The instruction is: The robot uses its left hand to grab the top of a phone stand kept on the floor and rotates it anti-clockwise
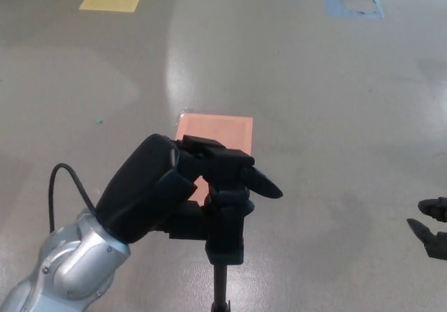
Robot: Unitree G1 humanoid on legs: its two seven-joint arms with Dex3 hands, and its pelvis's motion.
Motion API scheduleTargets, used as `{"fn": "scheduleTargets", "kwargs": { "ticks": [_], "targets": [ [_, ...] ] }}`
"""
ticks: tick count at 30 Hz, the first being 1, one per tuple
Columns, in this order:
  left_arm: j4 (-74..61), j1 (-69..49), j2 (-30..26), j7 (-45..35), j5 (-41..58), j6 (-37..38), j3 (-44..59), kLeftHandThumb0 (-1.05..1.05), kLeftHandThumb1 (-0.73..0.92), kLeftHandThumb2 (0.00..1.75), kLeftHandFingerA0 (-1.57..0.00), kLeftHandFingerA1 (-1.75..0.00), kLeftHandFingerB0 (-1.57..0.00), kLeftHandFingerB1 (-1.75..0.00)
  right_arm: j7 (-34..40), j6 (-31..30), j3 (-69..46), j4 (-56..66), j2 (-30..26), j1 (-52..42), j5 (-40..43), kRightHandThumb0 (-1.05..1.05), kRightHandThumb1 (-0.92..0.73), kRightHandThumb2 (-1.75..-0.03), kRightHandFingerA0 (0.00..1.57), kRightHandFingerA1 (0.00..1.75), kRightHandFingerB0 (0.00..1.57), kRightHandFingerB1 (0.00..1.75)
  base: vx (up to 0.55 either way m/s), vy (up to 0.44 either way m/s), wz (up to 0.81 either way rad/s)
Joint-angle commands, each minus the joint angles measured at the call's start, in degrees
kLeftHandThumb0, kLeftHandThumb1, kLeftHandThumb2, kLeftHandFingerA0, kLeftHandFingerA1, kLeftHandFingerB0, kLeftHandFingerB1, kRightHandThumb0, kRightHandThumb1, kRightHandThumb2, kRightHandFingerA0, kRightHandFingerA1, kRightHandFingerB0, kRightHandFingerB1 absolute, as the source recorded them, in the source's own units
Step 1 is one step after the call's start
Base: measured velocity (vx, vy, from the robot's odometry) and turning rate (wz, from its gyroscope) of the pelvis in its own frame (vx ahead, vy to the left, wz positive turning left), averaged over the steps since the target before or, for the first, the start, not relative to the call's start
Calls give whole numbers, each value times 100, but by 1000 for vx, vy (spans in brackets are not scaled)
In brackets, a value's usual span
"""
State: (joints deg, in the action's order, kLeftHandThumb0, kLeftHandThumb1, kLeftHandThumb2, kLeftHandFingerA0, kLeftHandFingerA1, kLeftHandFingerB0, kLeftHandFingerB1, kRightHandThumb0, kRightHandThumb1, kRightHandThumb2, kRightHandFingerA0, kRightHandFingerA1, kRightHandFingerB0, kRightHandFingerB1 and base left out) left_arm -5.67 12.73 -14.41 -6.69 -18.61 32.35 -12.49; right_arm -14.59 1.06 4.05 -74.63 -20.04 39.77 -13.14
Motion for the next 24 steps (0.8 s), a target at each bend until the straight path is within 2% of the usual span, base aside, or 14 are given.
{"fn": "scheduleTargets", "kwargs": {
  "ticks": [1,6,7,10,11,14,15,17,20,21,23,24],
  "targets": [
    [-400,-95,197,-1035,2281,-2025,158,-18,73,62,-98,-65,-89,-58,-31,-60,-33,-70,-119,146,4,-69,-70,-96,10,41,3,26,0,0,0],
    [-439,-33,239,-1208,2574,-2317,200,-15,74,62,-98,-68,-88,-60,-16,-48,3,-60,-125,173,-32,-69,-72,-94,10,41,5,25,0,0,0],
    [-514,-42,269,-1204,2643,-2557,225,-18,72,62,-102,-67,-90,-59,-28,-63,8,-62,-128,180,-37,-64,-88,-66,17,29,3,24,0,0,0],
    [-581,-39,294,-1225,2723,-2780,257,-18,72,62,-102,-67,-89,-60,-44,-68,5,-59,-130,191,-30,-64,-88,-66,17,29,3,24,0,0,0],
    [-613,-35,301,-1231,2776,-2916,274,-20,71,62,-101,-64,-87,-61,-46,-74,1,-59,-130,195,-26,-68,-72,-94,10,40,5,25,0,0,0],
    [-818,-30,353,-1190,3035,-3641,364,-19,71,61,-99,-61,-89,-60,-40,-72,23,-58,-131,206,-46,-69,-72,-94,11,41,4,25,0,0,0],
    [-851,-16,368,-1171,3089,-3802,391,-18,72,61,-97,-60,-87,-61,-36,-70,29,-59,-133,211,-53,-63,-88,-66,18,29,3,24,0,0,0],
    [-897,31,393,-1154,3261,-4160,461,-17,72,62,-96,-61,-86,-62,-42,-74,10,-69,-131,220,-34,-63,-87,-65,17,29,4,23,0,0,0],
    [-960,96,430,-1132,3533,-4658,566,-15,73,62,-96,-62,-86,-62,-67,-91,-42,-82,-123,233,19,-64,-83,-68,16,30,8,14,0,0,0],
    [-962,127,461,-1102,3646,-4831,617,-14,72,62,-95,-62,-84,-63,-64,-84,-35,-79,-124,237,12,-69,-70,-96,9,42,3,25,0,0,0],
    [-970,165,485,-1065,3724,-5020,668,-13,72,62,-94,-63,-84,-63,-50,-85,-14,-80,-128,250,-11,-69,-71,-93,10,40,6,25,0,0,0],
    [-986,188,498,-1045,3776,-5155,703,-10,74,62,-93,-63,-84,-63,-41,-88,-3,-82,-129,260,-24,-64,-87,-65,17,29,5,23,0,0,0]
  ]
}}
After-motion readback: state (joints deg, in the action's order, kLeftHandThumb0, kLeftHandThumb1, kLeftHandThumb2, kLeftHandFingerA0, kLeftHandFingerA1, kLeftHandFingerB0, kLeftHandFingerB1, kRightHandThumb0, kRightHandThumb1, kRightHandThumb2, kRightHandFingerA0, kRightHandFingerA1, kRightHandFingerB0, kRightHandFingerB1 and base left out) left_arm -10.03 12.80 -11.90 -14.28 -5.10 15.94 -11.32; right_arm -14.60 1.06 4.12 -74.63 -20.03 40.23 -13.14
